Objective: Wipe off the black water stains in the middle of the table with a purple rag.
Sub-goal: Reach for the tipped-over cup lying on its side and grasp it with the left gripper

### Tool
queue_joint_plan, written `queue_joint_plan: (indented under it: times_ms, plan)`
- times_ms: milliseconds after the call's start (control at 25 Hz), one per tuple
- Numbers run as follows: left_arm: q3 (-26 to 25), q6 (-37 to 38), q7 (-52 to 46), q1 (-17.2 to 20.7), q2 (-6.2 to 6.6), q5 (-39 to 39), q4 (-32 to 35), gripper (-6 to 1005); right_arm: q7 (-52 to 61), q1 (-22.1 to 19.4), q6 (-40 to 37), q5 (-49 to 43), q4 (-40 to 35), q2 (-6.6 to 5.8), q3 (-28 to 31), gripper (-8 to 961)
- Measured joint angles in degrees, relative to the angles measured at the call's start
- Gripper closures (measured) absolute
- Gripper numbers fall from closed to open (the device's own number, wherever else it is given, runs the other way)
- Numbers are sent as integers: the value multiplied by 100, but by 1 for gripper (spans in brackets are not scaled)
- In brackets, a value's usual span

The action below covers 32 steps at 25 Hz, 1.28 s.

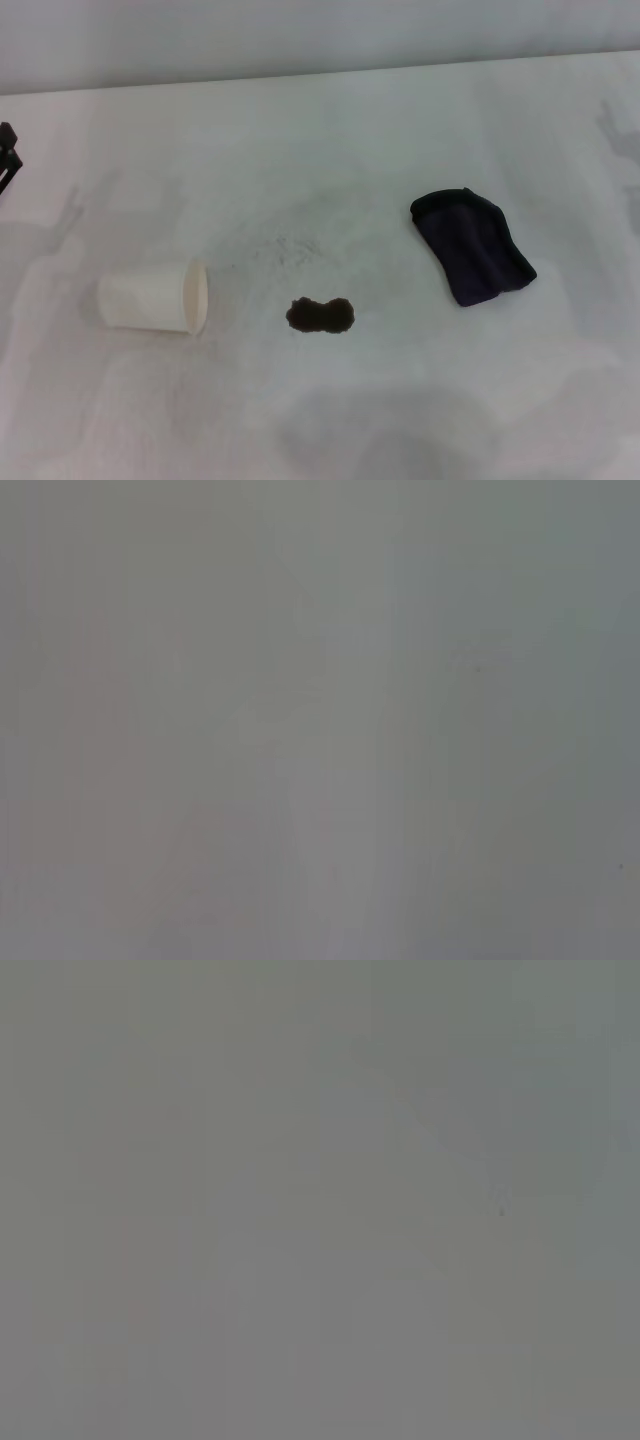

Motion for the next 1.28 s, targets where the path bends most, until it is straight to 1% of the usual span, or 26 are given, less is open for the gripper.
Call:
queue_joint_plan:
  times_ms: [360, 440, 680, 960, 1160, 1280]
  plan:
    - [-9, -3, -24, -53, -1, -33, 29, 106, -1, -1, -51, 0, 0, 0, 0, 79]
    - [-22, 56, -39, -119, -1, -46, 18, 106, -1, -12, -52, 0, 0, 0, 0, 80]
    - [-25, 547, -55, -438, 7, -157, -7, 107, -1, -63, -43, 0, 1, 0, 0, 80]
    - [-2, 540, -55, -627, 12, -83, 100, 108, 42, -78, -33, 23, 0, 0, 12, 80]
    - [1, 354, -88, -652, 8, -98, 142, 109, 6, -65, -62, 7, 6, 0, 7, 80]
    - [5, 344, -439, -675, 55, -1, 322, 110, 5, -35, -180, 34, 14, -5, 18, 80]
